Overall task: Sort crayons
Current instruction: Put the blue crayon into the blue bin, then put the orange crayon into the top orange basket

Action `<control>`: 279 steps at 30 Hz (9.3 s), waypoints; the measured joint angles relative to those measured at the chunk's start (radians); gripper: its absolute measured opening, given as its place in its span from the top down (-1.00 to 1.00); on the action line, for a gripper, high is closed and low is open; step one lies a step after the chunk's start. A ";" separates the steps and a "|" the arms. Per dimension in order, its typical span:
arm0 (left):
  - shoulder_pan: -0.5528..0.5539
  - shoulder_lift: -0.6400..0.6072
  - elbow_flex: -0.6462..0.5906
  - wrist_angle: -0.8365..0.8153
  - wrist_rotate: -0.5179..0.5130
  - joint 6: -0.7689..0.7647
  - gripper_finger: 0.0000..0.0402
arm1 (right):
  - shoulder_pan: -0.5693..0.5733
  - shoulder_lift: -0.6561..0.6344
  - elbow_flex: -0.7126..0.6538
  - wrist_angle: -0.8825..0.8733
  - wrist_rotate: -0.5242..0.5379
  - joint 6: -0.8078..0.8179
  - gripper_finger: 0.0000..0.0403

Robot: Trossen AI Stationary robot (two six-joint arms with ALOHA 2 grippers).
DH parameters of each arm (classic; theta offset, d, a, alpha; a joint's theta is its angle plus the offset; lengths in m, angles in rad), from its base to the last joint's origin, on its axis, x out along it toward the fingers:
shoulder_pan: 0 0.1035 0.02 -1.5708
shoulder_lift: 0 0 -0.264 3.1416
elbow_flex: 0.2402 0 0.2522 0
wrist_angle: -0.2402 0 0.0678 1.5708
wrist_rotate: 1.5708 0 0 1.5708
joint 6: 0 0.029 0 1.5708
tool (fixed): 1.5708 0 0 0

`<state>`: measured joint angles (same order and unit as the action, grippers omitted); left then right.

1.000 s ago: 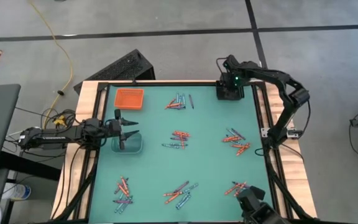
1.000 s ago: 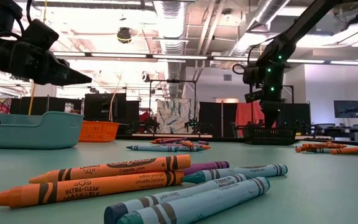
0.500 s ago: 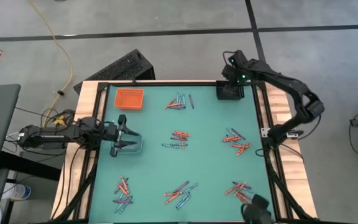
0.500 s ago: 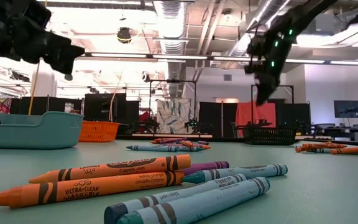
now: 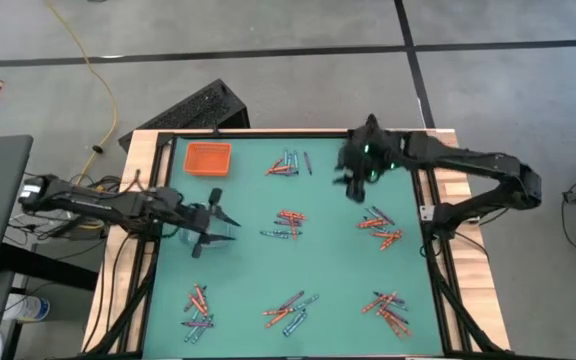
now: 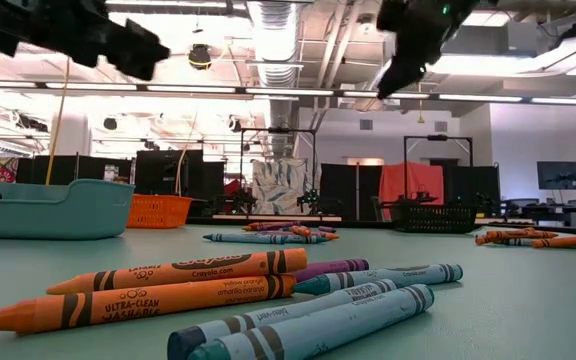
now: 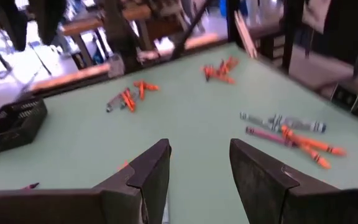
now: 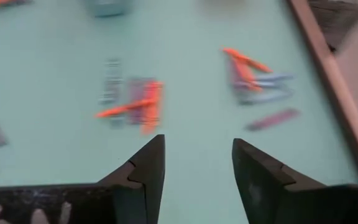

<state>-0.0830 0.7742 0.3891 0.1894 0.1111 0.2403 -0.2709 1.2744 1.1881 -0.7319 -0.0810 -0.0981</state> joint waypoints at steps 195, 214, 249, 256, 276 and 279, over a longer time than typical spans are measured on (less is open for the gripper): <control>-0.206 0.420 0.262 -1.056 -0.383 -0.642 0.90 | 0.656 0.621 -0.116 0.497 0.607 0.746 0.20; -0.206 0.420 0.346 -1.038 -0.402 -0.575 0.24 | 0.653 0.697 -0.067 0.393 0.545 0.756 0.95; -0.206 0.421 0.434 -0.032 -0.375 0.010 0.24 | 0.780 0.343 -0.072 0.860 0.786 0.100 1.00; -0.206 0.421 0.433 0.147 -0.267 0.082 0.24 | 0.783 0.334 -0.072 1.065 0.781 -0.103 1.00; -0.212 0.523 0.432 0.436 -0.115 0.169 0.24 | 0.754 0.333 -0.071 1.226 0.698 -0.246 1.00; -0.215 0.522 0.432 0.473 -0.115 0.173 0.24 | 0.753 0.334 -0.071 1.221 0.698 -0.247 1.00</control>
<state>-0.2978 1.2961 0.8211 0.6621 -0.0037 0.4137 0.4822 1.6081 1.1172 0.4894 0.6170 -0.3454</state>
